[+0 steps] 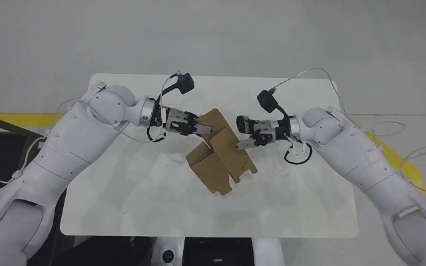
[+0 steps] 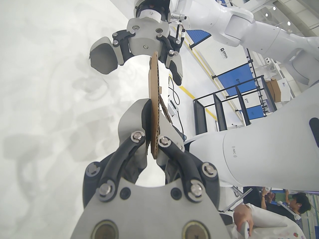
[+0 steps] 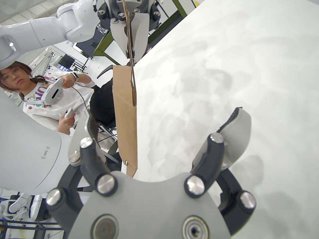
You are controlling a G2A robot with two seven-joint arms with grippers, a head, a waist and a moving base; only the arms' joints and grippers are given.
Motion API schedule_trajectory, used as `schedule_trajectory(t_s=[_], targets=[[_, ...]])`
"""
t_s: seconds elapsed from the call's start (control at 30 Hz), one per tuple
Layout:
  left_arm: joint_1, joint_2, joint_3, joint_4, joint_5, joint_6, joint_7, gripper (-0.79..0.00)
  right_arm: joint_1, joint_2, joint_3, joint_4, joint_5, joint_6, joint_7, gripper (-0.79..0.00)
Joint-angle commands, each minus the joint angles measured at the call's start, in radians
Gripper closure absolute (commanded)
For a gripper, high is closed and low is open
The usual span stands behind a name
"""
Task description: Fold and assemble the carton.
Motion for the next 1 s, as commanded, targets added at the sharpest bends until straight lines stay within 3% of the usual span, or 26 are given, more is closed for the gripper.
schedule_trajectory(t_s=[0.0, 0.03, 0.1, 0.2, 0.7, 0.73, 0.8, 0.97], targets=[[-0.008, 0.004, 0.017, -0.006, 0.004, -0.004, 0.004, 0.000, 0.024, 0.003, -0.043, -0.004, 0.020, 0.000, 0.000, -0.474], [-0.012, 0.006, 0.025, -0.005, 0.004, -0.008, 0.008, 0.000, 0.037, 0.004, -0.066, -0.008, 0.032, 0.000, 0.000, -0.382], [-0.022, 0.009, 0.040, -0.003, 0.000, -0.015, 0.015, 0.000, 0.062, 0.008, -0.107, -0.015, 0.052, 0.000, 0.000, -0.323], [-0.036, 0.013, 0.060, 0.001, -0.009, -0.026, 0.027, 0.000, 0.094, 0.015, -0.156, -0.023, 0.080, 0.000, 0.000, 0.000], [-0.096, 0.033, 0.143, 0.022, -0.038, -0.073, 0.073, 0.000, 0.148, 0.035, -0.237, -0.091, 0.180, 0.000, 0.000, 0.000], [-0.100, 0.034, 0.143, 0.028, -0.042, -0.080, 0.080, -0.219, 0.147, 0.035, -0.236, -0.096, 0.188, 0.000, 0.000, 0.000], [-0.105, 0.035, 0.144, 0.033, -0.052, -0.093, 0.093, -0.785, 0.142, 0.036, -0.231, -0.105, 0.207, 0.000, 0.000, 0.000], [-0.115, 0.041, 0.130, 0.061, -0.133, -0.116, 0.117, -0.785, 0.122, 0.037, -0.210, -0.101, 0.271, 0.000, 0.000, 0.000]])
